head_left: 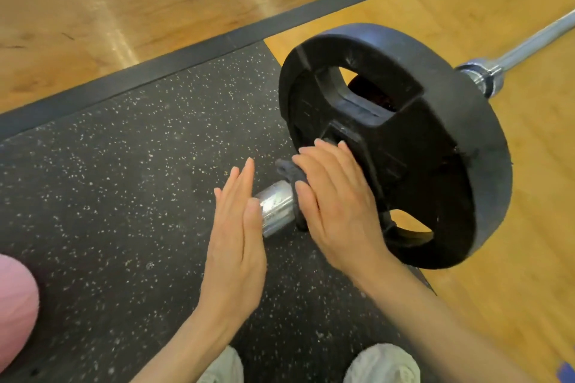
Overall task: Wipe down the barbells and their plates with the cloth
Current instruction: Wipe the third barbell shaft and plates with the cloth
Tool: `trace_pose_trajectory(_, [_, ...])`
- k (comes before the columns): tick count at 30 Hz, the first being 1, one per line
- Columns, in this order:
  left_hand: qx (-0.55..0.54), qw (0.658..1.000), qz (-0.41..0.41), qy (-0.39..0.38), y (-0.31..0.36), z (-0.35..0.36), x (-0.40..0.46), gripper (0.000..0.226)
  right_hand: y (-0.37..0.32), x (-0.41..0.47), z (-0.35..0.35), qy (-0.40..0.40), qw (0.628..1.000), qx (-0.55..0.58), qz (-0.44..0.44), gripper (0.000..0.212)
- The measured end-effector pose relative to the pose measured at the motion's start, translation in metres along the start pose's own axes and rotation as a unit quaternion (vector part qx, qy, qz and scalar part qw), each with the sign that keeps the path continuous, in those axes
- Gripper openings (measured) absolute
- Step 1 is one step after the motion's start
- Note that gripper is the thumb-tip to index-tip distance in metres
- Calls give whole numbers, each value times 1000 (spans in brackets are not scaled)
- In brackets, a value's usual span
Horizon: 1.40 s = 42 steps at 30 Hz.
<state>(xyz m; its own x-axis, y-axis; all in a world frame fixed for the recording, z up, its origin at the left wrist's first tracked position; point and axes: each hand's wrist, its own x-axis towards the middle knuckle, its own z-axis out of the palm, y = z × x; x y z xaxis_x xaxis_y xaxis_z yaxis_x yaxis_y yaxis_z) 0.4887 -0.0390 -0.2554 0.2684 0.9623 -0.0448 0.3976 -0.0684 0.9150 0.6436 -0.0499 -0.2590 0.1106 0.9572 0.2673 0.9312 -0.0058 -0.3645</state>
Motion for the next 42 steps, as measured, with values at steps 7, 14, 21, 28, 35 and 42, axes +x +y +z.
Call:
trace_pose_trajectory(7, [-11, 999, 13, -47, -5, -11, -14, 47, -19, -14, -10, -43, 997, 42, -57, 49])
trace_pose_trajectory(14, [-41, 998, 7, -39, -1, -4, -22, 55, -57, -30, 1, -20, 995, 91, 25, 44])
trace_pose_trajectory(21, [11, 998, 52, -40, -3, 0, -35, 65, -47, -22, 3, 11, 994, 60, 85, 44])
trace_pose_trajectory(28, [20, 995, 80, -63, -1, 3, -43, 74, -11, -6, -11, -15, 997, 61, 41, 44])
trace_pose_trajectory(35, [16, 994, 79, -70, -2, 4, -46, 78, -3, -10, -12, -28, 997, 57, -50, 44])
trace_pose_trajectory(42, [72, 989, 89, -90, -2, -3, -48, 80, -28, -19, -6, -12, 993, 105, -54, 41])
